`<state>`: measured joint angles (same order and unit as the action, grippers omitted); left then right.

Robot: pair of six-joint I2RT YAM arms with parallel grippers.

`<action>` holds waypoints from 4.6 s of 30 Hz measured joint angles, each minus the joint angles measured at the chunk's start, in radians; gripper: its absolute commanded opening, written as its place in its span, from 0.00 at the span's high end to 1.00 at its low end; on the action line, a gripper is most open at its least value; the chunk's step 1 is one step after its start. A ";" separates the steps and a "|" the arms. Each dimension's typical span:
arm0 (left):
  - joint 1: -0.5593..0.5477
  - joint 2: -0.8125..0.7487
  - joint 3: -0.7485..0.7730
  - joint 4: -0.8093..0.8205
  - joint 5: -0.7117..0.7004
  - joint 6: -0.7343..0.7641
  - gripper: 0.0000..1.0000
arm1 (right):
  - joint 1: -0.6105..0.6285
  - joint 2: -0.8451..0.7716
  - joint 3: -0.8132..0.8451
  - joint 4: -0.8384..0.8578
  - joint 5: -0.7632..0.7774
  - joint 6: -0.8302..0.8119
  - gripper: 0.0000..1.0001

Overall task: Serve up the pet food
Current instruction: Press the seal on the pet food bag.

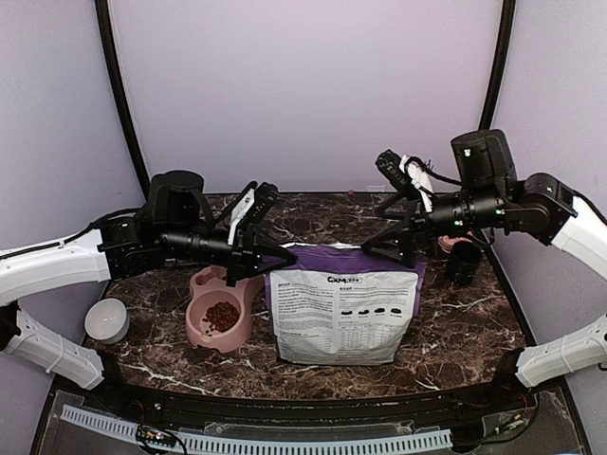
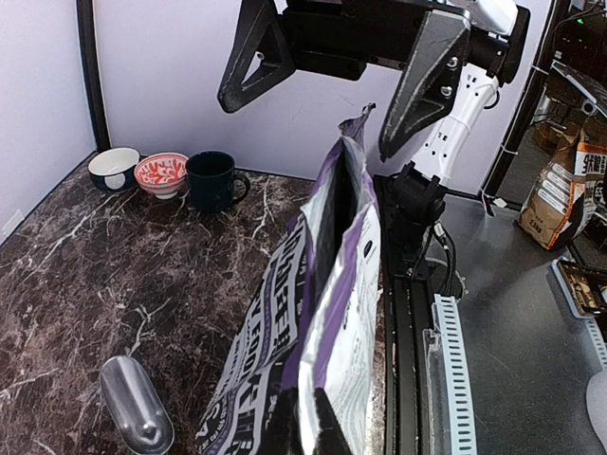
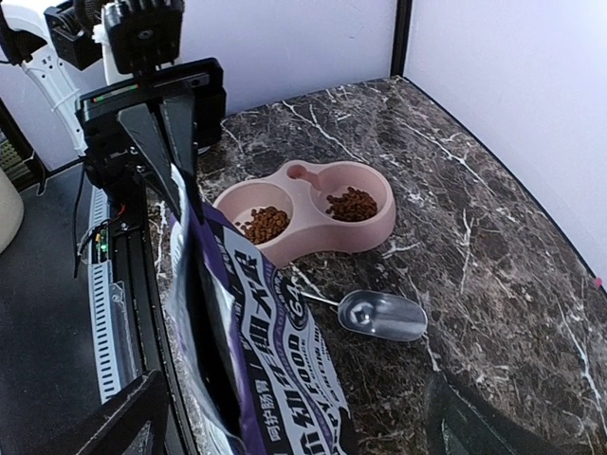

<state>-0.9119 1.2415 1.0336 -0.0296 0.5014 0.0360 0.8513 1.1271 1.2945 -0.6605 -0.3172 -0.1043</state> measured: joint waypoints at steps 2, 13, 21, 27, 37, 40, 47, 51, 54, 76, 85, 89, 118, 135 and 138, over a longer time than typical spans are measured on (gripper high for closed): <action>0.000 0.000 0.000 0.000 0.000 -0.003 1.00 | 0.022 0.023 0.019 -0.001 0.000 -0.007 0.06; 0.000 0.002 0.000 0.002 0.002 -0.018 1.00 | 0.100 0.188 0.179 -0.021 0.011 -0.034 0.06; 0.001 0.010 0.008 -0.002 0.002 -0.018 1.00 | 0.139 0.294 0.257 -0.056 0.031 -0.056 0.06; 0.002 0.010 0.009 -0.002 0.005 -0.018 1.00 | 0.165 0.343 0.315 -0.082 0.057 -0.071 0.17; 0.002 0.010 0.011 -0.006 0.008 -0.018 1.00 | 0.211 0.420 0.351 -0.129 0.080 -0.104 0.49; 0.002 0.010 0.011 -0.007 0.011 -0.018 1.00 | 0.211 0.415 0.333 -0.114 0.090 -0.109 0.59; 0.002 0.010 0.011 -0.008 0.011 -0.019 1.00 | 0.213 0.396 0.272 -0.063 0.085 -0.118 1.00; 0.002 0.012 0.011 -0.002 0.012 -0.020 1.00 | 0.226 0.377 0.259 -0.059 0.079 -0.141 1.00; 0.002 0.013 0.011 -0.001 0.014 -0.021 1.00 | 0.227 0.371 0.251 -0.053 0.082 -0.151 0.91; 0.002 0.016 0.011 0.005 0.014 -0.030 1.00 | 0.192 0.306 0.201 -0.123 0.089 -0.168 1.00; 0.000 0.020 0.013 0.010 0.016 -0.030 1.00 | 0.181 0.282 0.184 -0.115 0.075 -0.165 0.54; 0.001 0.020 0.013 0.008 0.015 -0.032 1.00 | 0.145 0.240 0.177 -0.133 0.094 -0.161 0.48; 0.005 0.024 0.023 -0.005 0.012 -0.033 1.00 | 0.074 0.138 0.095 -0.177 0.080 -0.146 0.57; 0.004 0.032 0.030 -0.005 0.010 -0.033 1.00 | 0.063 0.089 0.045 -0.161 0.038 -0.138 0.69; 0.004 0.032 0.030 -0.006 0.010 -0.033 1.00 | 0.050 0.067 0.038 -0.170 0.063 -0.138 0.71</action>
<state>-0.9077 1.2732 1.0634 -0.0353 0.5114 0.0029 0.9012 1.1942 1.3327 -0.8307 -0.2539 -0.2428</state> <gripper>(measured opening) 0.010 0.303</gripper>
